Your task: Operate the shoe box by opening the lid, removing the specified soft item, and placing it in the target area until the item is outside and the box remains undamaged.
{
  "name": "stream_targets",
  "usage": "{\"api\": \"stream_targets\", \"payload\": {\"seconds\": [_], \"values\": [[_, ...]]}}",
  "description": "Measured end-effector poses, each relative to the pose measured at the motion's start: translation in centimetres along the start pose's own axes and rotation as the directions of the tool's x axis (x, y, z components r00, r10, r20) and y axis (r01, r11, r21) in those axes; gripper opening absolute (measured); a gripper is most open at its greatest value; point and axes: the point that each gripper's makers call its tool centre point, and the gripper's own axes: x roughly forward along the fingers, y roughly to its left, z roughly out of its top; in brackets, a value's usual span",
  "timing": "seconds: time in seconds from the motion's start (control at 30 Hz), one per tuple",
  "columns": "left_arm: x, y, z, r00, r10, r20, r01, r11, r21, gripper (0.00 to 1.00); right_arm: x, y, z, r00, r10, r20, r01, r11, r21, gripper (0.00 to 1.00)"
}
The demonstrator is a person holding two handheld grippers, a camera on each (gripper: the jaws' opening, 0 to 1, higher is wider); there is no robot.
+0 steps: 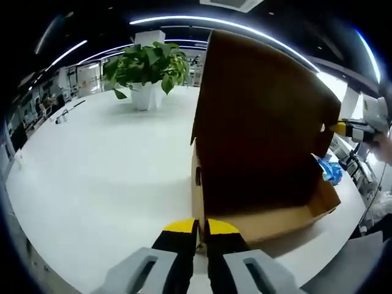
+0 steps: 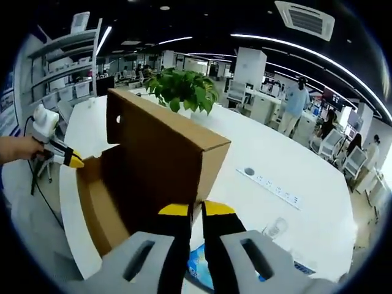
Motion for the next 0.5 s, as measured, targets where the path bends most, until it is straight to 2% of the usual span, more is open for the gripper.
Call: {"api": "stream_targets", "payload": {"seconds": [0.17,0.33,0.5], "values": [[-0.2,-0.2,0.1,1.0,-0.009,0.009,0.009,1.0,0.024,0.06,-0.4,0.5,-0.4,1.0,-0.004,0.009,0.003,1.0,0.01,0.05],[-0.8,-0.1,0.7,0.999,-0.012,0.03,0.011,0.999,0.04,0.15,-0.8,1.2,-1.2,1.0,-0.006,0.019,0.006,1.0,0.019,0.05],[-1.8,0.5,1.5,0.999,-0.007,0.051,0.004,0.998,0.067,0.17,-1.3,1.9,-1.8,1.0,0.002,0.028,-0.003,0.999,0.037,0.06]]}}
